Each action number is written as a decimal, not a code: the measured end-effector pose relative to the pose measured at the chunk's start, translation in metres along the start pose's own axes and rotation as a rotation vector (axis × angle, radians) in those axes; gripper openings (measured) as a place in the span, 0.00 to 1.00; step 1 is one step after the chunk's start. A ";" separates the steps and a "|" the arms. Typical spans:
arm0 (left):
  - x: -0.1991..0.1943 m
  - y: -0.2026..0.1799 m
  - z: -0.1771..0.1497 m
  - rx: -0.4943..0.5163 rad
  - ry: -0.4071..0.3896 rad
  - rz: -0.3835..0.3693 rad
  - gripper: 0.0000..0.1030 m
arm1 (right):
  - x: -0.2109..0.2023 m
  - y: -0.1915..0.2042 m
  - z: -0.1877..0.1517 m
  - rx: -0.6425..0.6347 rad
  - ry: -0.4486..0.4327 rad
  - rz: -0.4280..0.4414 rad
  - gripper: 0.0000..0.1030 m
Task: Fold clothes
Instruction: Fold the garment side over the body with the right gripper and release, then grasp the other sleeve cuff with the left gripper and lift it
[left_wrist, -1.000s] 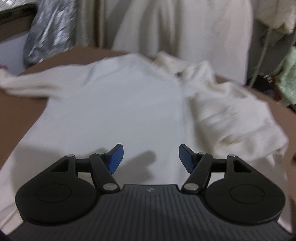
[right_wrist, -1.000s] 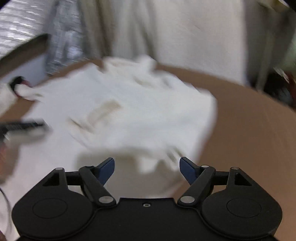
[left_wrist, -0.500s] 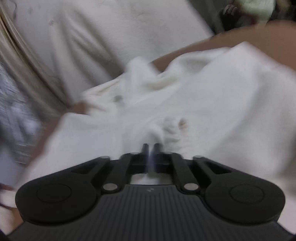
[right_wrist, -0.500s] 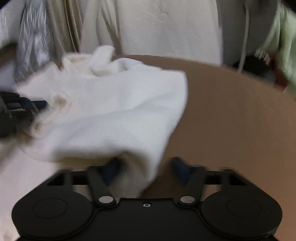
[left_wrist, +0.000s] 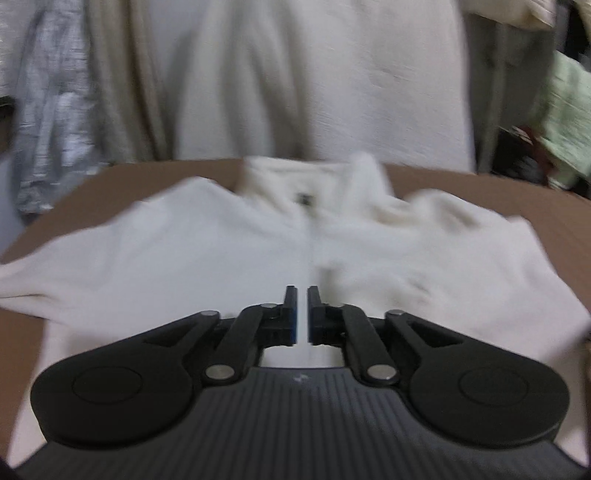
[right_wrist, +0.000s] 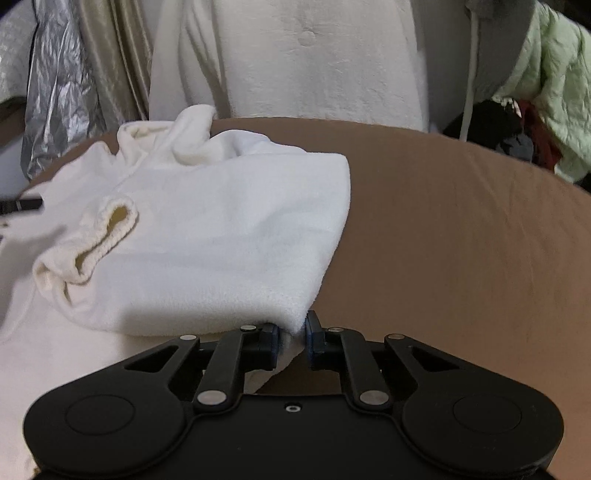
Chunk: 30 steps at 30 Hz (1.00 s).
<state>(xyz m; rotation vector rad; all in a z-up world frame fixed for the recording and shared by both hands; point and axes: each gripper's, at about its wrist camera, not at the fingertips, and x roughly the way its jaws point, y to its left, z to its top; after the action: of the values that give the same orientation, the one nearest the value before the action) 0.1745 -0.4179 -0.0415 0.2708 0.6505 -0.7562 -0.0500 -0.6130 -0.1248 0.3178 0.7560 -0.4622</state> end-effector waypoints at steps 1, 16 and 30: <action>0.001 -0.008 -0.003 0.007 0.021 -0.032 0.37 | 0.001 -0.002 0.000 0.014 0.001 0.010 0.14; 0.009 -0.060 0.006 0.223 0.011 0.187 0.23 | 0.016 -0.026 0.005 0.253 -0.030 0.182 0.38; 0.049 0.060 -0.034 -0.259 0.170 0.220 0.25 | 0.022 0.018 -0.005 -0.024 -0.019 0.031 0.33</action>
<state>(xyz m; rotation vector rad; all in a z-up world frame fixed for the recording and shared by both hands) 0.2285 -0.3865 -0.0989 0.1657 0.8560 -0.4347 -0.0297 -0.6019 -0.1415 0.3013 0.7365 -0.4262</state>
